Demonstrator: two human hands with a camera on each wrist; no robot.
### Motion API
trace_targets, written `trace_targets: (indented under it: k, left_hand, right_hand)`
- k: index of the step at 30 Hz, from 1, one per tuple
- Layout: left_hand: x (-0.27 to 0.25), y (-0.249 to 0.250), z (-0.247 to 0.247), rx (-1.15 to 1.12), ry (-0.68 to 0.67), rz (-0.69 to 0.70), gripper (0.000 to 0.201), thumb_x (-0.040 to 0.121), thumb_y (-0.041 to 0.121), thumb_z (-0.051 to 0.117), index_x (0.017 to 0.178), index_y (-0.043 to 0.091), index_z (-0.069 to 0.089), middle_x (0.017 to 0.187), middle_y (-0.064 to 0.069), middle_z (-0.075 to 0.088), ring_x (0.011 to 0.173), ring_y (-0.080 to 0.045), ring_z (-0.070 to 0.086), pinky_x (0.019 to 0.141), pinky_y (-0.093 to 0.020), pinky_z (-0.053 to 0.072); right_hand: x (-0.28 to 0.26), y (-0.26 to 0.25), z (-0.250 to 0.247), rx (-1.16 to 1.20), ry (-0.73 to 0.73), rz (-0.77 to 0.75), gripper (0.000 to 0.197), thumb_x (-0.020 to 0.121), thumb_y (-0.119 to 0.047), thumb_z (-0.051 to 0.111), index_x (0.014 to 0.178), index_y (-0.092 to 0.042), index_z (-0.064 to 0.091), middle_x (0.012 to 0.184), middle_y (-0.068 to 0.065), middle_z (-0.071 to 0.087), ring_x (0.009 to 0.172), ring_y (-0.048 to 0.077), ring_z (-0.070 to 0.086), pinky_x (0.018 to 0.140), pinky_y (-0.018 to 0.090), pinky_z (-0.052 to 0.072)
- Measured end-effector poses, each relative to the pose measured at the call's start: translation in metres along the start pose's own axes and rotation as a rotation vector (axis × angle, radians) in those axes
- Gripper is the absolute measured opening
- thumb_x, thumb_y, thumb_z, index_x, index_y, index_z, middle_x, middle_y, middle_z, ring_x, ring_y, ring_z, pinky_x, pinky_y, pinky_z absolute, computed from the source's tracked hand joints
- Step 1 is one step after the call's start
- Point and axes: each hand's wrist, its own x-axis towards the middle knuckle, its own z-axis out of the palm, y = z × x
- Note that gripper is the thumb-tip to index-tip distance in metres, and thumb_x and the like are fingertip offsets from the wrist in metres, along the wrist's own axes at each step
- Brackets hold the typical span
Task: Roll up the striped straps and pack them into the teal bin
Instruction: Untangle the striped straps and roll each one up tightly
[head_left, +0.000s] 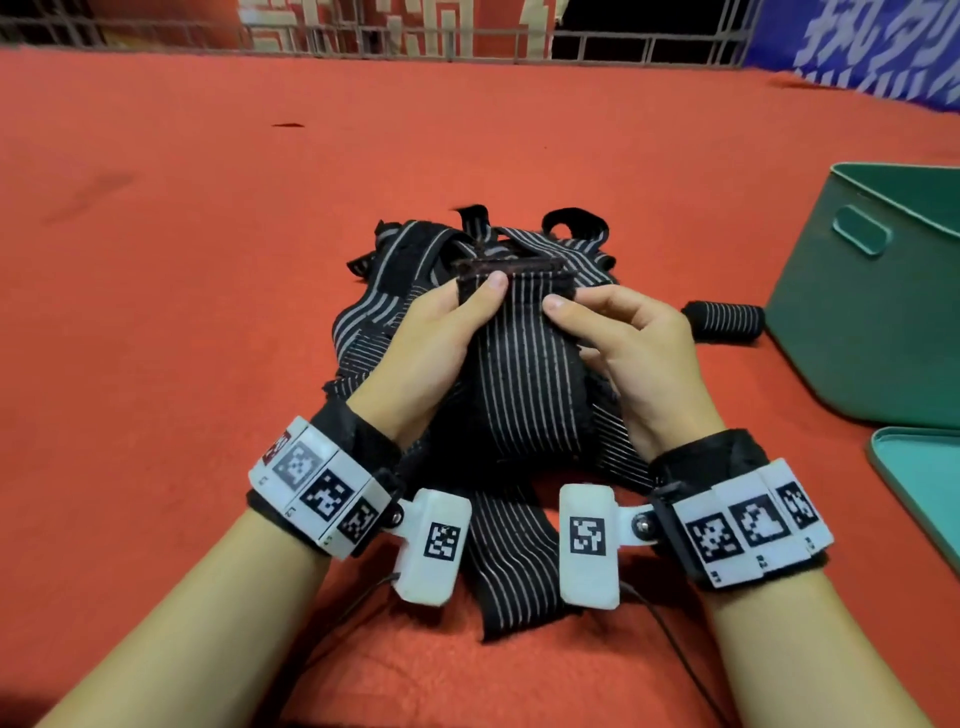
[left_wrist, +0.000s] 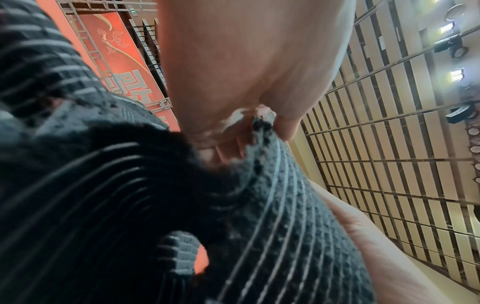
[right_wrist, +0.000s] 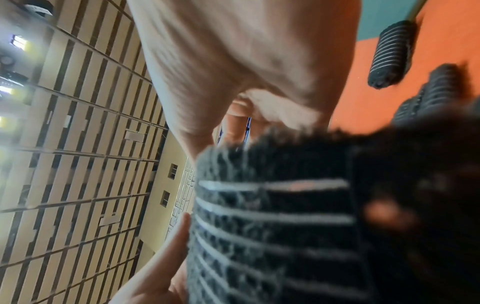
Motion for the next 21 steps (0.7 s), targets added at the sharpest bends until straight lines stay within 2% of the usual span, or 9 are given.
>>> trace_targets:
  k: [2, 4, 7, 9, 11, 15, 17, 19, 21]
  left_hand:
    - [-0.004, -0.003, -0.002, -0.004, -0.013, -0.009, 0.034, 0.109, 0.030, 0.047, 0.130, 0.011, 0.067, 0.124, -0.004, 0.073, 0.117, -0.019, 0.069, 0.107, -0.042, 0.050]
    - [-0.006, -0.005, -0.003, 0.006, -0.028, -0.017, 0.034, 0.108, 0.030, 0.047, 0.129, 0.012, 0.067, 0.124, -0.004, 0.073, 0.118, -0.019, 0.069, 0.109, -0.044, 0.049]
    - [-0.009, -0.006, -0.001, -0.013, -0.052, -0.030, 0.036, 0.108, 0.031, 0.046, 0.129, 0.010, 0.066, 0.124, -0.006, 0.073, 0.118, -0.021, 0.068, 0.109, -0.043, 0.049]
    - [-0.011, -0.007, 0.002, -0.042, -0.071, -0.044, 0.037, 0.109, 0.031, 0.045, 0.130, 0.008, 0.065, 0.124, -0.007, 0.073, 0.118, -0.022, 0.068, 0.107, -0.041, 0.050]
    - [-0.011, -0.008, 0.002, -0.026, -0.080, -0.041, 0.036, 0.108, 0.031, 0.046, 0.129, 0.010, 0.066, 0.124, -0.007, 0.073, 0.117, -0.022, 0.069, 0.106, -0.040, 0.051]
    - [-0.013, -0.010, 0.004, -0.022, -0.077, -0.043, 0.036, 0.108, 0.031, 0.047, 0.131, 0.010, 0.065, 0.125, -0.007, 0.073, 0.118, -0.022, 0.068, 0.109, -0.044, 0.049]
    - [-0.012, -0.010, 0.005, -0.035, -0.064, -0.045, 0.037, 0.108, 0.033, 0.047, 0.131, 0.009, 0.064, 0.125, -0.008, 0.072, 0.118, -0.023, 0.068, 0.109, -0.045, 0.049]
    - [-0.012, -0.011, 0.007, -0.063, -0.051, -0.035, 0.037, 0.108, 0.033, 0.047, 0.131, 0.009, 0.064, 0.126, -0.009, 0.072, 0.119, -0.024, 0.068, 0.109, -0.046, 0.049]
    - [-0.013, -0.010, 0.010, -0.099, -0.034, -0.022, 0.038, 0.108, 0.032, 0.047, 0.131, 0.007, 0.063, 0.125, -0.011, 0.072, 0.119, -0.026, 0.068, 0.109, -0.045, 0.050]
  right_hand:
    - [-0.005, 0.002, 0.001, 0.037, 0.010, 0.031, 0.012, 0.082, -0.015, 0.084, 0.074, -0.022, 0.080, 0.096, 0.011, 0.079, 0.096, 0.031, 0.076, 0.090, 0.046, 0.060]
    - [-0.011, 0.005, 0.000, 0.101, 0.001, 0.075, 0.012, 0.084, -0.012, 0.082, 0.073, -0.018, 0.079, 0.093, 0.009, 0.079, 0.087, 0.022, 0.076, 0.079, 0.033, 0.060]
    - [-0.018, 0.005, 0.002, 0.251, 0.002, 0.175, 0.004, 0.087, -0.010, 0.078, 0.090, -0.010, 0.076, 0.089, 0.006, 0.078, 0.071, 0.010, 0.072, 0.055, 0.017, 0.052]
    - [-0.020, 0.007, 0.002, 0.278, 0.011, 0.211, 0.018, 0.087, -0.012, 0.078, 0.103, -0.005, 0.075, 0.092, 0.006, 0.077, 0.068, 0.008, 0.070, 0.046, 0.013, 0.046]
    - [-0.021, 0.007, 0.003, 0.279, 0.024, 0.222, 0.027, 0.087, -0.015, 0.078, 0.111, -0.003, 0.074, 0.096, 0.007, 0.078, 0.069, 0.009, 0.070, 0.046, 0.013, 0.047]
    - [-0.023, 0.009, 0.003, 0.299, 0.050, 0.204, 0.030, 0.086, -0.013, 0.079, 0.112, 0.000, 0.073, 0.098, 0.011, 0.079, 0.080, 0.015, 0.075, 0.060, 0.021, 0.056]
    - [-0.022, 0.008, 0.006, 0.317, 0.042, 0.194, 0.031, 0.087, -0.011, 0.078, 0.115, 0.000, 0.071, 0.101, 0.012, 0.078, 0.078, 0.015, 0.075, 0.057, 0.021, 0.055]
    - [-0.021, 0.007, 0.008, 0.324, 0.053, 0.168, 0.028, 0.087, -0.007, 0.077, 0.114, -0.004, 0.068, 0.106, 0.013, 0.076, 0.072, 0.013, 0.073, 0.053, 0.020, 0.054]
    - [-0.018, 0.007, 0.008, 0.320, 0.059, 0.139, 0.028, 0.087, -0.005, 0.078, 0.111, -0.010, 0.065, 0.109, 0.010, 0.075, 0.079, 0.014, 0.073, 0.060, 0.023, 0.057]
